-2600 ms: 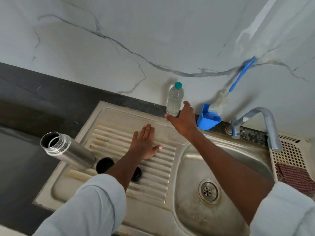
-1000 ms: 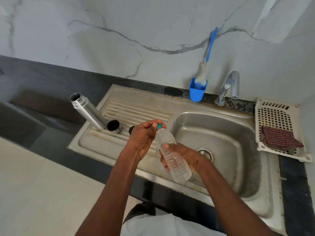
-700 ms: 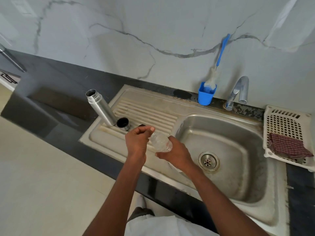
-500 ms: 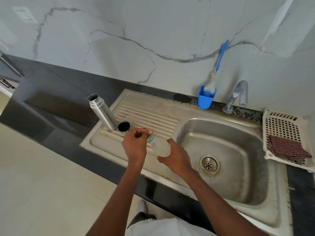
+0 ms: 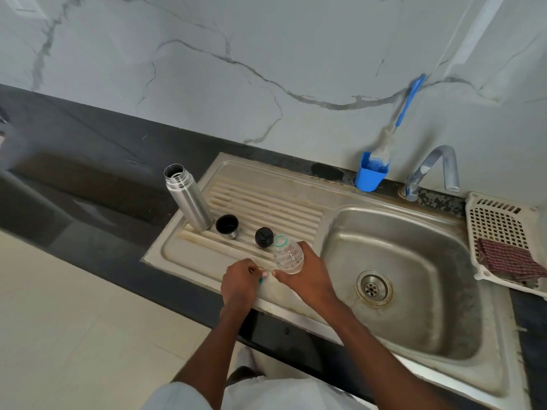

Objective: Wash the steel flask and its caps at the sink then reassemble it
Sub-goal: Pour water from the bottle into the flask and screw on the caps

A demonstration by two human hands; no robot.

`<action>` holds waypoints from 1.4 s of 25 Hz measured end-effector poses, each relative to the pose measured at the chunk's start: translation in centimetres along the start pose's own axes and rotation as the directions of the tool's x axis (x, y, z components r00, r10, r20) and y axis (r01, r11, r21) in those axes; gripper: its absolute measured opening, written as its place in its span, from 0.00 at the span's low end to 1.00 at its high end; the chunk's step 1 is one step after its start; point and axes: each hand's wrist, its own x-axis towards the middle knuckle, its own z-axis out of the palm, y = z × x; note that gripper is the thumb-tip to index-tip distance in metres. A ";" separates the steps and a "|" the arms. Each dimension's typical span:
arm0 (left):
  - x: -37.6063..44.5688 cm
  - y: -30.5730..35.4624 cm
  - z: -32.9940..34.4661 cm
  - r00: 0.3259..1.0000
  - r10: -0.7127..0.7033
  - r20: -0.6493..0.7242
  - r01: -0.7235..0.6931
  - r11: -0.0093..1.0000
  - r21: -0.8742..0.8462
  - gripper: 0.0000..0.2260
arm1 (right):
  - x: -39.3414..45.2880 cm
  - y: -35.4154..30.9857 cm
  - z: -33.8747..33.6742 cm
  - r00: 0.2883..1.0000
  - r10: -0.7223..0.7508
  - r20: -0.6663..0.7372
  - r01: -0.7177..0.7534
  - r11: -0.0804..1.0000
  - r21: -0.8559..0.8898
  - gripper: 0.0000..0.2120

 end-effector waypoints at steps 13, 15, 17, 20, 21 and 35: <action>5.7 -2.1 -9.6 0.830 -0.077 -0.552 -0.197 0.886 -0.419 0.28 | 2.7 -4.2 2.6 0.992 -0.029 -0.119 0.037 0.997 0.065 0.27; 8.1 -2.1 -11.0 0.886 -0.065 -0.458 -0.147 0.899 -0.413 0.42 | 3.5 -5.4 2.9 0.991 -0.041 -0.129 0.048 0.998 0.052 0.27; 10.2 -1.5 -12.2 0.928 -0.028 -0.372 -0.135 0.904 -0.405 0.49 | 4.5 -6.8 3.2 0.990 -0.050 -0.135 0.055 0.998 0.038 0.27; 13.1 -0.3 -13.5 0.945 0.050 -0.323 -0.202 0.866 -0.458 0.42 | 6.1 -8.7 3.3 0.987 -0.041 -0.155 0.049 0.998 0.049 0.27; 13.5 0.1 -13.7 0.945 0.058 -0.322 -0.207 0.869 -0.450 0.36 | 6.6 -9.1 3.3 0.986 -0.039 -0.165 0.050 0.997 0.063 0.26; 6.4 18.0 -12.2 0.834 0.538 -0.121 -0.520 0.694 -0.498 0.28 | 4.8 -6.3 -6.3 0.881 0.060 -0.469 0.080 0.959 0.273 0.27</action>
